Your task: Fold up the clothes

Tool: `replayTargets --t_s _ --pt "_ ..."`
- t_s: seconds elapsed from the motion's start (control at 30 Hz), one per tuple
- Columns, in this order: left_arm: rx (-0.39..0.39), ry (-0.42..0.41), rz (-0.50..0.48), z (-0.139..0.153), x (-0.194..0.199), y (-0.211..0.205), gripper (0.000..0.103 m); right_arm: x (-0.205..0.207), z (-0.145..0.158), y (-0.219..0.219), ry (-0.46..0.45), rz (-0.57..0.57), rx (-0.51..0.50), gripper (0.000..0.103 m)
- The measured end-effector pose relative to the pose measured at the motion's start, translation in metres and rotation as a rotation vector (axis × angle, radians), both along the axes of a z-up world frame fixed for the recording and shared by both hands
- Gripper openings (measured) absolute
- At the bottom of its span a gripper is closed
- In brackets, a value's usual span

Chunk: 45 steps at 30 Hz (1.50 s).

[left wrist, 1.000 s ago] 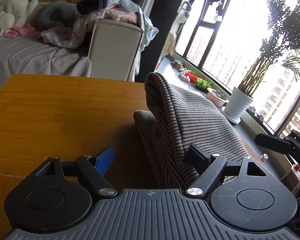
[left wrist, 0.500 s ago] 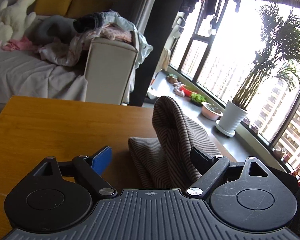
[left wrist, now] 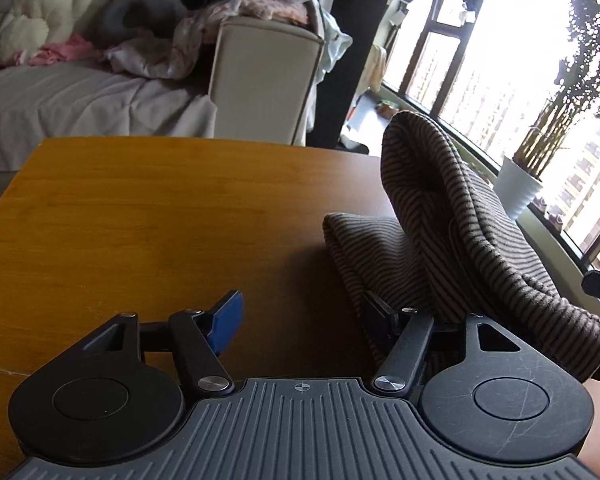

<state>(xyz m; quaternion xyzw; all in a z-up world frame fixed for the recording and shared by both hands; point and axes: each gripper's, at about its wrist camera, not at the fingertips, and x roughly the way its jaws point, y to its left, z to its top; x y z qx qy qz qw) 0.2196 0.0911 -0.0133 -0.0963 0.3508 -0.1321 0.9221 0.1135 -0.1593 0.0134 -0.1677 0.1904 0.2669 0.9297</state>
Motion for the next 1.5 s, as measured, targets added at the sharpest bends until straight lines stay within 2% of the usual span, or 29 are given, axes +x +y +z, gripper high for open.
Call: replayTargets --t_s 0.07,0.2,0.23,0.43,0.57,0.67,0.77,0.8,0.87,0.9,0.97,1.03,1.17,1.23,1.33,1.4,1.5 --pt "-0.006 -0.006 -0.005 0.000 -0.003 0.001 0.069 0.007 -0.011 0.011 0.020 0.008 -0.032 0.063" --pt "0.009 -0.023 -0.014 0.004 -0.009 0.002 0.071 0.000 -0.032 0.033 -0.029 0.042 -0.155 0.079" --pt "0.012 -0.026 -0.013 0.005 -0.009 0.003 0.071 -0.004 -0.033 0.036 -0.047 0.047 -0.167 0.079" --pt "0.013 -0.026 -0.011 0.005 -0.014 0.002 0.072 -0.011 -0.028 0.046 -0.073 0.046 -0.091 0.079" --pt "0.013 -0.023 -0.014 0.005 -0.016 0.000 0.072 -0.009 -0.029 0.054 -0.093 0.029 -0.043 0.083" --pt "0.018 -0.025 -0.016 0.007 -0.018 -0.001 0.073 0.000 -0.036 0.061 -0.091 -0.004 -0.037 0.083" --pt "-0.007 -0.012 -0.018 0.008 -0.022 0.003 0.073 0.005 -0.035 0.060 -0.096 -0.024 -0.030 0.071" --pt "-0.031 -0.002 -0.023 0.008 -0.025 0.006 0.072 0.005 -0.033 0.058 -0.096 -0.023 -0.031 0.061" --pt "-0.104 0.027 -0.052 0.006 -0.034 0.010 0.070 0.003 -0.029 0.053 -0.110 -0.011 -0.066 0.049" --pt "-0.145 0.036 -0.079 0.005 -0.039 0.010 0.067 0.002 -0.025 0.049 -0.115 -0.006 -0.072 0.038" --pt "-0.216 0.044 -0.148 0.002 -0.047 0.006 0.066 0.004 -0.015 0.038 -0.093 -0.014 -0.055 0.030" --pt "-0.255 0.042 -0.236 -0.001 -0.053 -0.008 0.066 0.010 -0.001 0.022 -0.048 -0.020 0.021 0.027" --pt "-0.263 0.036 -0.358 -0.006 -0.056 -0.037 0.068 0.023 0.028 -0.006 0.046 -0.015 0.173 0.024" --pt "-0.242 0.030 -0.374 -0.010 -0.056 -0.049 0.069 0.028 0.040 -0.012 0.098 0.014 0.241 0.024" --pt "-0.225 0.023 -0.382 -0.012 -0.057 -0.057 0.073 0.043 0.031 -0.004 0.231 0.085 0.246 0.024" --pt "-0.225 0.023 -0.386 -0.012 -0.058 -0.056 0.073 0.058 0.011 0.005 0.319 0.099 0.216 0.026" --pt "-0.194 0.021 -0.384 -0.009 -0.063 -0.048 0.072 0.069 -0.007 0.010 0.362 0.106 0.251 0.027"
